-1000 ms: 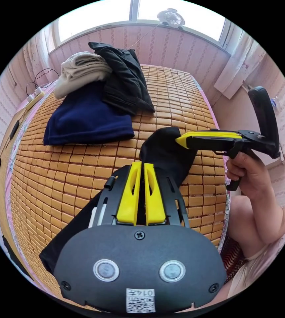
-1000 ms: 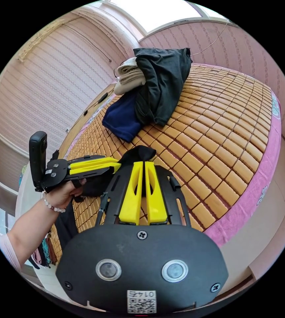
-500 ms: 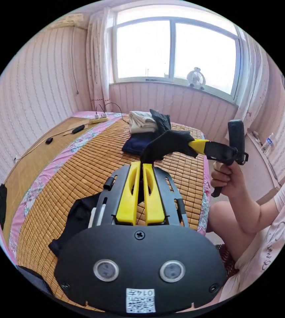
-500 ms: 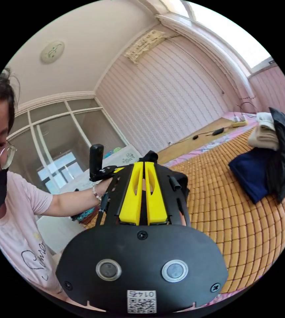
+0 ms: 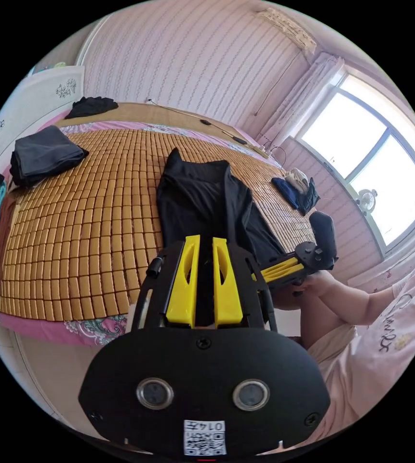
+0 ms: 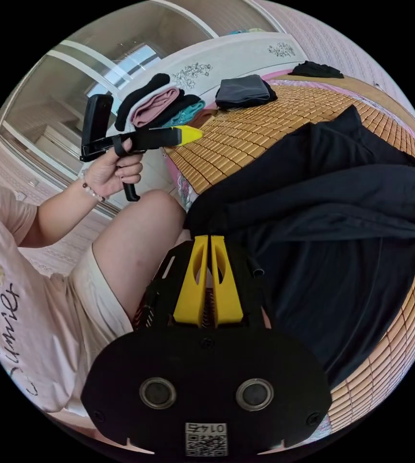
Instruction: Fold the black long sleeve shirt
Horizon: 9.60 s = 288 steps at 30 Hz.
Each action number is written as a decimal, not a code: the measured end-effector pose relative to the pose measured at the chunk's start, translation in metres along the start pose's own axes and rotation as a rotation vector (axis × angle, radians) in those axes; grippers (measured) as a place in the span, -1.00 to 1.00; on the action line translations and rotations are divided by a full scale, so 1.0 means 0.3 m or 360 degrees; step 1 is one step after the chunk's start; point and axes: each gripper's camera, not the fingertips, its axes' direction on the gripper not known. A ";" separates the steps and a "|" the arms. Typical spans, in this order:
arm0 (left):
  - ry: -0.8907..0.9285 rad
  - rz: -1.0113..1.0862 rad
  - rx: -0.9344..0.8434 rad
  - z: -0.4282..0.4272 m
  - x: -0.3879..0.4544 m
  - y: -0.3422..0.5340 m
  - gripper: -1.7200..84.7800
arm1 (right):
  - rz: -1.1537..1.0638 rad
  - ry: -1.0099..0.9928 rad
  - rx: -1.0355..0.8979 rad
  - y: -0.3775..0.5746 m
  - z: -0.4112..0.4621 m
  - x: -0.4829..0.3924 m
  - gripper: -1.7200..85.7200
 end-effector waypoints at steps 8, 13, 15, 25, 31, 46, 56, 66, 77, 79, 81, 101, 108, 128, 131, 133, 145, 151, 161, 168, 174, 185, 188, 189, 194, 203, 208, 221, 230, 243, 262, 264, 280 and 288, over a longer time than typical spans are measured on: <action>0.0118 0.0074 -0.0242 0.105 -0.118 0.037 -0.82 | 0.0085 0.0181 -0.0069 -0.117 0.036 -0.088 -0.93; 0.0224 0.0116 -0.0322 0.154 -0.174 0.032 -0.79 | 0.0307 0.0301 0.0013 -0.133 -0.005 -0.072 -0.86; 0.0283 0.0116 -0.0303 0.135 -0.202 0.038 -0.79 | 0.0458 0.0359 0.0029 -0.154 -0.004 -0.047 -0.80; 0.0222 0.0255 -0.0547 0.163 -0.327 0.039 -0.86 | 0.0818 0.0391 0.0100 -0.304 0.049 0.047 -0.90; 0.0372 0.0270 -0.0270 -0.015 -0.398 0.007 -0.98 | 0.0720 0.0390 0.0303 -0.364 -0.098 -0.023 -0.95; 0.0293 0.0123 -0.0446 -0.086 -0.609 -0.003 -0.88 | 0.0625 0.0458 -0.0179 -0.486 -0.006 0.043 -0.92; 0.0071 0.0200 -0.0108 -0.153 -0.760 -0.351 -0.86 | 0.0482 0.1121 0.0041 -0.805 -0.387 0.457 -0.76; 0.0031 0.0134 -0.0159 0.162 -0.867 -0.843 -0.81 | 0.0690 0.1121 0.0018 -1.038 -0.438 1.020 -0.70; -0.0003 -0.0116 -0.0349 0.385 -0.993 -1.042 -0.95 | 0.1027 0.0317 0.0338 -0.800 -0.645 1.451 -0.96; 0.0073 -0.0223 -0.0308 0.373 -1.029 -1.034 -0.97 | 0.1104 0.0132 0.0462 -0.741 -0.665 1.495 -0.96; 0.0123 -0.0283 -0.0264 0.348 -1.047 -1.032 -0.98 | 0.1184 -0.0090 0.0637 -0.670 -0.703 1.536 -0.96; 0.0501 0.0389 -0.0409 -0.298 -0.552 -0.378 -0.98 | 0.0466 0.0288 0.0288 -0.016 -0.831 0.630 -0.95; 0.0286 0.0308 -0.0728 -0.192 -0.433 -0.107 -0.97 | 0.0624 0.0490 -0.0134 0.203 -0.502 0.452 -0.95; 0.0055 0.0540 -0.0702 -0.063 -0.031 -0.116 -0.73 | 0.0679 0.0028 0.0611 0.297 -0.761 0.360 -0.95; -0.0093 0.0581 -0.0761 -0.017 0.003 -0.095 -0.90 | 0.0667 0.0023 0.0608 0.274 -0.748 0.341 -0.95; -0.0195 0.0614 -0.0837 0.015 0.015 -0.075 -0.96 | 0.0663 0.0033 0.0594 0.260 -0.741 0.327 -0.95; -0.0091 0.0631 -0.0902 -0.168 0.064 0.046 -0.98 | 0.0652 0.0270 0.0182 0.153 -0.609 0.200 -0.95; -0.0155 0.0589 -0.0959 -0.170 0.092 0.095 -0.92 | 0.0460 0.0663 -0.0460 0.003 -0.429 0.100 -0.94; -0.0077 0.0206 -0.0625 -0.081 0.034 0.030 -0.81 | 0.0661 0.0849 0.0024 -0.321 -0.519 0.134 -0.79; -0.0286 0.0221 -0.0724 0.092 0.003 0.036 -0.86 | 0.0996 0.0849 -0.0060 -0.582 -0.408 0.382 -0.93; -0.0299 0.0155 -0.0634 0.048 -0.012 0.078 -0.92 | 0.0869 0.0866 -0.0154 -0.699 -0.428 0.345 -0.97; 0.0098 0.0689 -0.0513 0.186 0.370 0.213 -0.98 | -0.0084 0.0982 -0.0574 -1.325 -0.082 0.099 -0.98; -0.0095 0.0947 -0.0619 0.274 0.450 0.288 -0.98 | -0.0142 0.1010 -0.0817 -1.419 0.066 0.143 -0.97; -0.0123 0.1012 -0.0545 0.268 0.464 0.300 -0.98 | -0.0141 0.1018 -0.0832 -1.446 0.078 0.149 -0.97; -0.0172 0.1256 -0.0574 0.286 0.522 0.356 -0.98 | -0.0157 0.0855 -0.0991 -1.529 0.071 0.181 -0.97; 0.0012 0.1449 -0.0667 0.341 0.583 0.456 -0.98 | -0.0137 0.0836 -0.1298 -1.613 0.171 0.268 -0.97; 0.0008 0.1544 -0.0668 0.352 0.604 0.489 -0.98 | -0.0067 0.0774 -0.1407 -1.592 0.178 0.314 -0.97; 0.0395 0.1479 -0.0360 0.308 0.653 0.517 -0.75 | 0.0735 0.0879 -0.0409 -0.647 -0.349 0.251 -0.85; 0.0293 0.1426 -0.0444 0.437 0.820 0.559 -0.58 | 0.1194 0.0490 -0.0190 -0.030 -0.317 0.312 -0.88; 0.0100 0.1182 -0.0528 0.379 0.881 0.528 -0.87 | 0.1228 0.0143 0.0571 0.454 -0.569 0.240 -0.75; 0.0296 0.1115 -0.0257 0.070 0.763 0.474 -0.90 | 0.1469 -0.0317 0.1331 0.695 -0.691 0.397 -0.89; 0.0400 0.1114 -0.0231 0.090 0.773 0.434 -0.90 | 0.1451 -0.0111 0.1285 0.713 -0.811 0.364 -0.88; 0.0353 -0.0076 -0.0564 0.240 0.149 0.316 -0.84 | 0.1369 0.0249 0.0371 -0.010 -0.593 0.488 -0.81; 0.0242 0.0008 -0.0570 0.183 0.113 0.254 -0.80 | 0.0962 0.0778 0.0311 -0.153 -0.746 0.369 -0.80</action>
